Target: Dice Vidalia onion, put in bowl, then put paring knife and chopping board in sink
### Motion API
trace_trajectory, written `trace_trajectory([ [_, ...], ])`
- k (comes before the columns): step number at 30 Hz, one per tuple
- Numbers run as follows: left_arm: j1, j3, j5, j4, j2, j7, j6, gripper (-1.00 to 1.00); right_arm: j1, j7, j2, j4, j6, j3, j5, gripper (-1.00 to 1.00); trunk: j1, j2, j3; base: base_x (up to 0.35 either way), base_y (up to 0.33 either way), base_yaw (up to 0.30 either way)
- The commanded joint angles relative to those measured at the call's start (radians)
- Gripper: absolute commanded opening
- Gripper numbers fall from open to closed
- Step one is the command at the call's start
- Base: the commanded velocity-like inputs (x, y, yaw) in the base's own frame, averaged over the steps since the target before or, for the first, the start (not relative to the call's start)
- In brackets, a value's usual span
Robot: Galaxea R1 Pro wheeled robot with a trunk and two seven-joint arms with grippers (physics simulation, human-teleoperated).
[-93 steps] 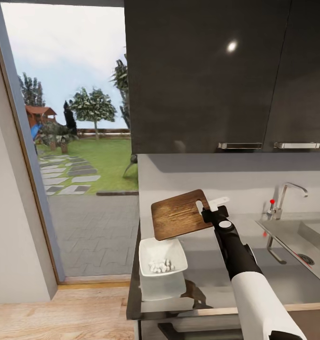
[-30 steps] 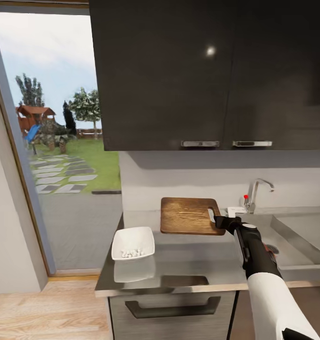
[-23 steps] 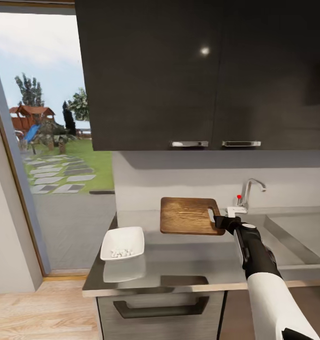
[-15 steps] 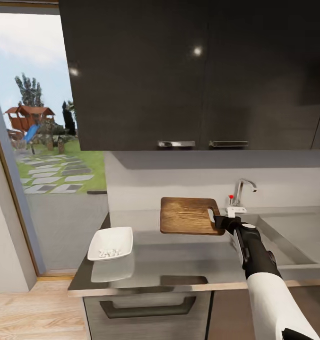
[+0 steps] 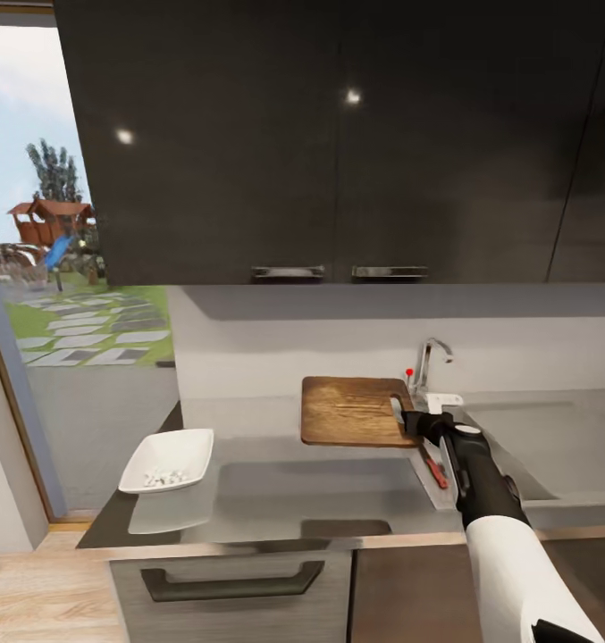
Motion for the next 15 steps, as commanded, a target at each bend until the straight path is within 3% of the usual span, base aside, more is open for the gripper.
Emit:
trace_trajectory([
  [1, -0.001, -0.009, 0.008, 0.004, 0.000, 0.001, -0.007, 1.00, 0.000, 0.010, 0.002, 0.000, 0.003, -0.004, 0.007, -1.00, 0.000, -0.001, 0.000, 0.000, -0.309, 0.000],
  [4, -0.001, -0.009, 0.008, 0.004, 0.001, 0.001, -0.007, 1.00, -0.001, 0.009, 0.002, 0.011, 0.004, -0.003, 0.007, -1.00, 0.000, -0.001, 0.000, 0.000, -0.191, 0.000],
  [10, -0.001, -0.009, 0.008, 0.004, 0.001, 0.000, -0.007, 1.00, -0.001, -0.003, -0.004, 0.060, 0.006, -0.007, 0.010, -1.00, 0.000, -0.001, 0.000, 0.000, -0.023, 0.000],
  [12, -0.001, -0.009, 0.008, 0.004, 0.001, 0.000, -0.007, 1.00, -0.001, -0.063, 0.000, 0.073, 0.007, -0.009, 0.010, -1.00, 0.000, -0.001, 0.000, 0.000, -0.001, 0.000],
  [15, -0.001, -0.009, 0.008, 0.004, 0.001, 0.000, -0.007, 1.00, -0.002, -0.228, 0.004, 0.103, 0.007, -0.011, -0.001, -1.00, 0.000, -0.001, 0.000, 0.000, 0.000, 0.000],
])
